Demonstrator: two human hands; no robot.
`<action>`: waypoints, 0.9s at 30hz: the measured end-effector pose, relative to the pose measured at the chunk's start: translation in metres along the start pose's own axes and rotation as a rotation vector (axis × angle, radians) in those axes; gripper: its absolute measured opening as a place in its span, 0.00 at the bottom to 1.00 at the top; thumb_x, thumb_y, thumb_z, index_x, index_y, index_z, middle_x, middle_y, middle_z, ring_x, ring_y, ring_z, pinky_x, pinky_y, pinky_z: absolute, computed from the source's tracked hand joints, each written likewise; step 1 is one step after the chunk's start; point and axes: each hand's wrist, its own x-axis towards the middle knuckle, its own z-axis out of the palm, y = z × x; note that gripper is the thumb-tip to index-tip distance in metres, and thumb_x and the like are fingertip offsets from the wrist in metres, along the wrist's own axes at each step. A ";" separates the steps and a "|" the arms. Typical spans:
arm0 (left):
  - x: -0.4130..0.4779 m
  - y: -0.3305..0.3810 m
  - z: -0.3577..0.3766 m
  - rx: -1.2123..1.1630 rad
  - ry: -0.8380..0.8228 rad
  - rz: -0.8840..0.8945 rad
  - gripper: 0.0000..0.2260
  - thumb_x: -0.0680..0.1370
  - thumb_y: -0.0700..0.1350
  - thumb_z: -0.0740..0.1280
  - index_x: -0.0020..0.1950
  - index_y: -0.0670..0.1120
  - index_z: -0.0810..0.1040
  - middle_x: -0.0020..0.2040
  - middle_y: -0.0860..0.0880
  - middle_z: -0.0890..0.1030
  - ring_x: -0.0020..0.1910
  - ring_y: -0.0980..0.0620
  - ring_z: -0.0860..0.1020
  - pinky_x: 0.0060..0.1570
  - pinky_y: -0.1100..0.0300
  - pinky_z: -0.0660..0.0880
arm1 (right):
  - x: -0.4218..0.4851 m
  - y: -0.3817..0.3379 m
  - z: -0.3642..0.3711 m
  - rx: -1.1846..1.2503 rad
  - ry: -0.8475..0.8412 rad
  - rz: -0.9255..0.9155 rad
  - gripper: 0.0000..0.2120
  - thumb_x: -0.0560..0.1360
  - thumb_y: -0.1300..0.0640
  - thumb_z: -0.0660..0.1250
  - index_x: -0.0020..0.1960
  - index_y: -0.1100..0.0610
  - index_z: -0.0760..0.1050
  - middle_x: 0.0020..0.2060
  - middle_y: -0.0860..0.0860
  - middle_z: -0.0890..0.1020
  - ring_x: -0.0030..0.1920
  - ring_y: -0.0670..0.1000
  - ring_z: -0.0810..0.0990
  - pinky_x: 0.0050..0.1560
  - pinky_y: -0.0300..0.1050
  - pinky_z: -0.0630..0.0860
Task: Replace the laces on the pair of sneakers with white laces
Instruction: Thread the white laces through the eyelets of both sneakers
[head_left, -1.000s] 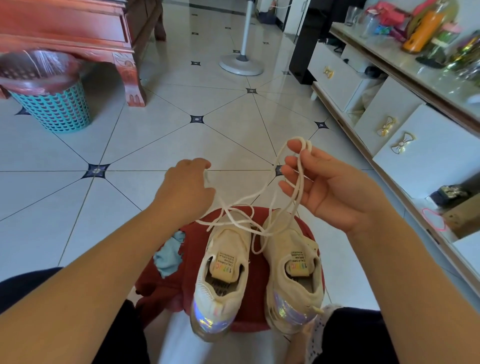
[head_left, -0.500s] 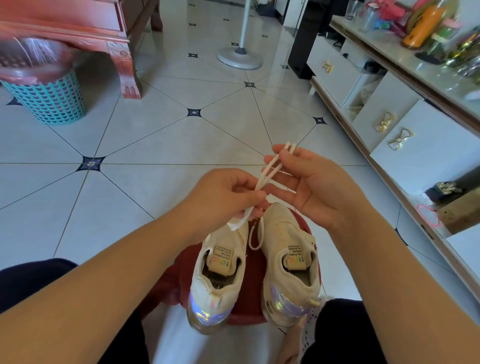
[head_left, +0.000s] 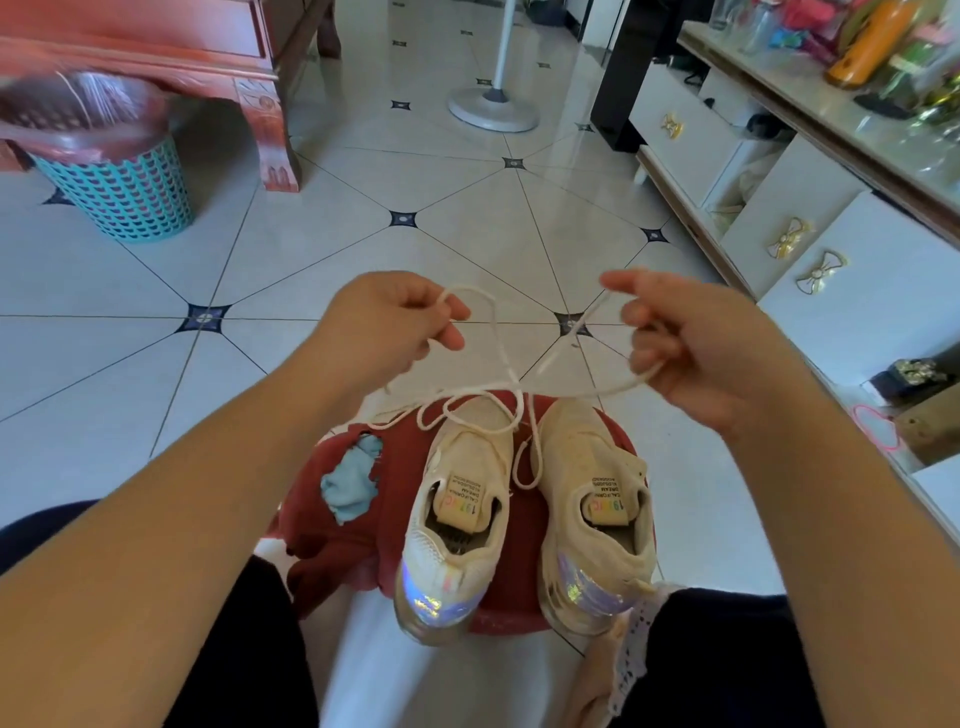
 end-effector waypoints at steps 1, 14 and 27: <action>0.001 -0.002 -0.005 0.067 0.003 0.000 0.10 0.78 0.40 0.62 0.41 0.50 0.80 0.30 0.55 0.81 0.29 0.58 0.69 0.30 0.66 0.68 | -0.001 -0.006 -0.006 -0.002 0.010 -0.027 0.10 0.79 0.56 0.59 0.48 0.58 0.78 0.24 0.45 0.70 0.20 0.42 0.62 0.20 0.33 0.65; 0.003 -0.088 0.007 0.997 -0.492 -0.279 0.09 0.77 0.39 0.61 0.37 0.46 0.70 0.47 0.44 0.78 0.42 0.51 0.72 0.34 0.67 0.70 | -0.022 -0.006 -0.026 -0.223 -0.092 -0.067 0.12 0.79 0.54 0.58 0.48 0.56 0.80 0.25 0.46 0.70 0.23 0.42 0.60 0.20 0.32 0.62; -0.027 -0.004 0.049 0.141 -0.413 0.324 0.16 0.72 0.48 0.70 0.57 0.55 0.71 0.46 0.62 0.78 0.46 0.71 0.75 0.47 0.76 0.70 | -0.016 0.009 0.019 0.312 -0.304 0.074 0.10 0.78 0.60 0.58 0.46 0.60 0.77 0.32 0.51 0.79 0.31 0.46 0.78 0.37 0.40 0.80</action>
